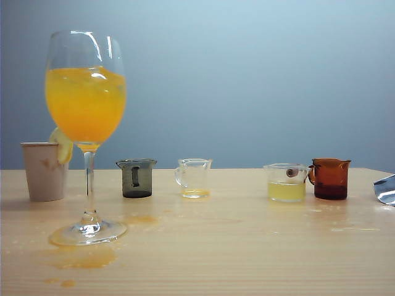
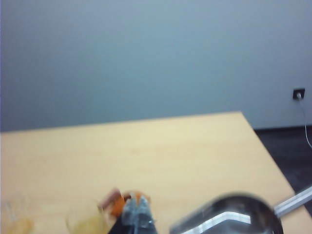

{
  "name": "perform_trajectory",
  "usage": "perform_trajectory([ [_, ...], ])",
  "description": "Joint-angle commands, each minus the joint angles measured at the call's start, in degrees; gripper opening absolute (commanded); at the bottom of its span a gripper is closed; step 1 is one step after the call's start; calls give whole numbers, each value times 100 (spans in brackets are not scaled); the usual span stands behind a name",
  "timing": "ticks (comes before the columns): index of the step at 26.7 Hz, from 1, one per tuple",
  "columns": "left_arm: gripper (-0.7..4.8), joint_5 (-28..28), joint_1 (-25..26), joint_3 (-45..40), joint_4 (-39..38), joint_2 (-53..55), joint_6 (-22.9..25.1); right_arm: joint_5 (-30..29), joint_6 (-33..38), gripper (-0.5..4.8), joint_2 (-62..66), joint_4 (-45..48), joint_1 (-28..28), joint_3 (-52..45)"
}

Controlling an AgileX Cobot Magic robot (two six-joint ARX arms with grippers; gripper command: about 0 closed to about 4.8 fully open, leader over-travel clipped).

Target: Pick up the third measuring cup from the left, pour the pineapple juice inside into the goblet, and finally put the measuring cup back in its original place.

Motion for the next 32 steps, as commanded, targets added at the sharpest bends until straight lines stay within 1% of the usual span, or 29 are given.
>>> perform_trajectory([
  [1,-5,48,-7,693,26,533,-15,-164,170,-9,601,90,7,684],
  [3,-5,98,-46,1309,-118,940,-11,-208,468,-9,1062,-144,15,1244],
  [4,-5,109,-94,1602,-214,1150,28,-186,546,-9,1300,-120,74,1469],
  [5,-5,157,-173,1943,-446,1394,173,-92,566,-9,1539,-76,177,1628],
  [7,-5,192,-435,2465,-925,1849,396,-22,660,-9,1967,-2,540,1709],
  [8,-5,195,-555,2566,-973,1967,391,31,660,-9,2059,7,662,1707],
  [9,-5,188,-737,2656,-970,2083,391,219,660,-9,2210,59,911,1687],
  [11,-5,136,-1106,2739,-898,2227,393,756,660,-9,2387,345,1473,1552],
  [12,-5,-90,-1504,2758,-883,2302,393,1320,654,-9,2452,892,2083,1300],
  [13,-5,-181,-1738,2758,-883,2354,396,1591,656,-9,2520,1252,2433,1132],
  [14,-5,-317,-2050,2758,-898,2391,398,2065,647,-9,2581,1709,2968,857],
  [17,-5,-699,-2623,2761,-890,2503,396,2911,625,-9,2822,2009,3823,424],
  [19,-5,-960,-2903,2761,-881,2514,400,3392,632,-9,3062,2039,4271,214],
  [21,-5,-1019,-3200,2758,-868,2597,415,4009,638,-9,3501,2277,4730,11],
  [22,-5,-1025,-3414,2758,-883,2636,415,4354,723,-9,3950,2669,4975,-122],
  [23,-5,-1045,-3526,2758,-883,2662,415,4511,905,-9,4336,3040,5066,-201],
  [24,-5,-1064,-3663,2758,-879,2712,422,4503,1110,-9,4852,3383,5056,-219],
  [25,-5,-1062,-3705,2758,-883,2728,422,4496,1154,-9,5337,3733,5018,-214],
  [28,-5,-1056,-3722,2758,-896,2778,422,4503,1130,-8,7014,5228,4955,-153],
  [29,-5,-1056,-3722,2758,-896,2778,422,4518,1123,30,7558,5681,4944,-90],
  [30,-5,-1056,-3722,2758,-898,2778,424,4520,1132,171,8050,6019,4913,7],
  [32,-5,-1056,-3722,2758,-938,2778,433,4599,1137,421,8529,6369,4913,127],
])
